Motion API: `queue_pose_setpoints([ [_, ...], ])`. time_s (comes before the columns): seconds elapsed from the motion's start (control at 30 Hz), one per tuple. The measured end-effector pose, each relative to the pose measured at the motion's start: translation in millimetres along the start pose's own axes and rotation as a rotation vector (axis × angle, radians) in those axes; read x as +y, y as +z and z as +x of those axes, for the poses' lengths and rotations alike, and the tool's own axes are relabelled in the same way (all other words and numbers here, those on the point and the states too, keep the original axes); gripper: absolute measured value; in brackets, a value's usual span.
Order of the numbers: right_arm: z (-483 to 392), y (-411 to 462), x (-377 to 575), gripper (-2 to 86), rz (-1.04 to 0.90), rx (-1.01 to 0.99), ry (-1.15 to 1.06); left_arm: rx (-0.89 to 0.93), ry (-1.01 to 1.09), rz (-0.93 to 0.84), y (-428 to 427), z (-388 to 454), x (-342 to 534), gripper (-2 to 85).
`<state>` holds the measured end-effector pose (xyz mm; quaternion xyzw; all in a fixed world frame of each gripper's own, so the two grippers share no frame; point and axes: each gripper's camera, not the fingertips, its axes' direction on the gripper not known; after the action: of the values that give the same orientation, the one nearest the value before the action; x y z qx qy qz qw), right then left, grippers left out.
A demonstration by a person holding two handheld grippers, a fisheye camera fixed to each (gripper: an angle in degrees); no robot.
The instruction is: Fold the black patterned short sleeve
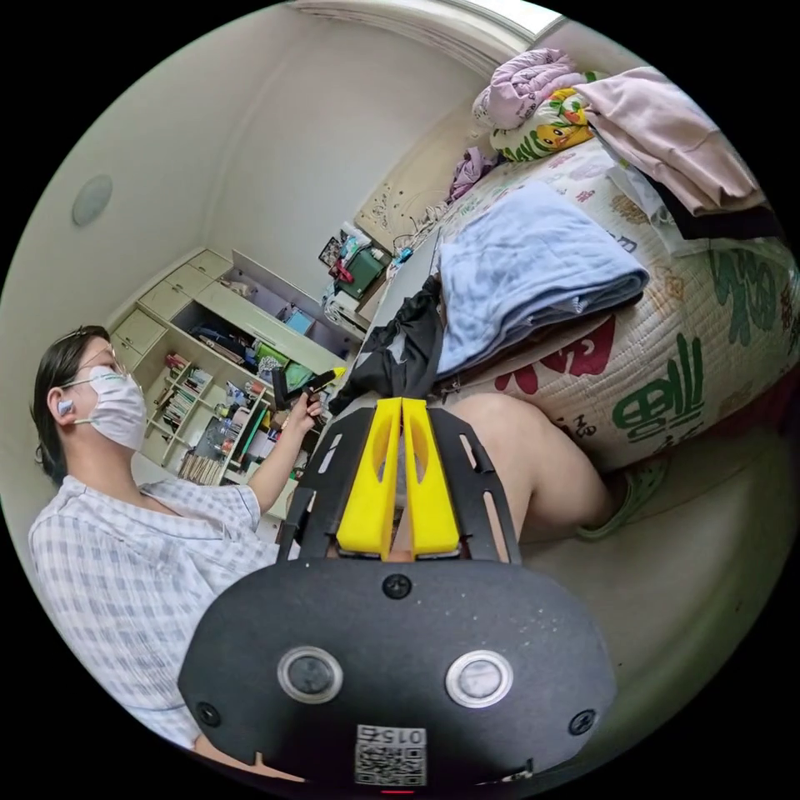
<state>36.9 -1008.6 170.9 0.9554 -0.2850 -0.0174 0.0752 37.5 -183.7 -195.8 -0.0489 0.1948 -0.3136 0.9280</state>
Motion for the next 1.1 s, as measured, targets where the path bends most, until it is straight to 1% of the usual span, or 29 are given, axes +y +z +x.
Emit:
queue_pose_setpoints([
  [0.13, -4, 16, -22, -0.3, -0.018, -0.022, -0.005, 0.01, -0.022, -0.084, 24, -15, -44, 12.7],
  [0.23, -7, 17, -30, -0.3, -0.018, -0.029, -0.002, 0.017, -0.104, -0.112, 45, -42, -70, 12.9],
  [0.3, -9, 12, -35, -0.3, -0.023, -0.013, 0.0, 0.059, -0.162, -0.209, 68, -63, -84, 12.5],
  [0.37, -15, 2, -40, -0.3, -0.021, 0.007, -0.004, 0.093, -0.17, -0.265, 79, -68, -86, 9.8],
  [0.4, -17, -1, -41, -0.3, -0.019, 0.01, -0.006, 0.101, -0.147, -0.248, 72, -64, -85, 4.6],
  [0.43, -22, -5, -42, -0.3, -0.017, 0.019, -0.014, 0.102, -0.133, -0.222, 65, -60, -83, 2.0],
  [0.5, -32, -9, -41, -0.3, -0.024, 0.042, -0.035, 0.104, -0.067, -0.077, 12, -42, -70, 0.6],
  [0.53, -39, -9, -40, -0.3, -0.035, 0.059, -0.052, 0.103, -0.051, -0.041, -5, -37, -64, 0.4],
  [0.6, -50, -9, -36, -0.3, -0.047, 0.075, -0.083, 0.113, -0.016, 0.109, -85, -18, -28, -0.1],
  [0.63, -57, -11, -33, -0.3, -0.048, 0.072, -0.1, 0.123, -0.012, 0.144, -106, -14, -16, -0.2],
  [0.67, -60, -12, -31, -0.3, -0.045, 0.066, -0.108, 0.138, -0.004, 0.213, -150, -4, 13, -0.4],
  [0.7, -65, -16, -27, -0.4, -0.031, 0.041, -0.119, 0.14, 0.003, 0.268, -191, 6, 45, -0.4],
  [0.73, -69, -20, -22, -0.4, -0.013, -0.002, -0.126, 0.138, 0.006, 0.292, -211, 12, 63, -0.5],
  [0.8, -74, -26, -16, -0.4, 0.011, -0.078, -0.134, 0.109, 0.007, 0.393, -278, 35, 135, -0.6],
  [0.83, -78, -29, -14, -0.5, 0.026, -0.123, -0.139, 0.1, 0.003, 0.421, -292, 39, 153, -0.6],
  [0.9, -85, -33, -18, -0.5, 0.027, -0.161, -0.156, 0.078, -0.04, 0.537, -343, 47, 212, -0.7],
  [1.03, -132, -41, -33, -0.4, 0.027, -0.226, -0.314, 0.106, -0.069, 0.701, -406, 51, 259, -0.8],
  [1.1, -152, -43, -29, -0.4, 0.051, -0.246, -0.373, 0.124, -0.023, 0.807, -441, 60, 274, -0.8],
])
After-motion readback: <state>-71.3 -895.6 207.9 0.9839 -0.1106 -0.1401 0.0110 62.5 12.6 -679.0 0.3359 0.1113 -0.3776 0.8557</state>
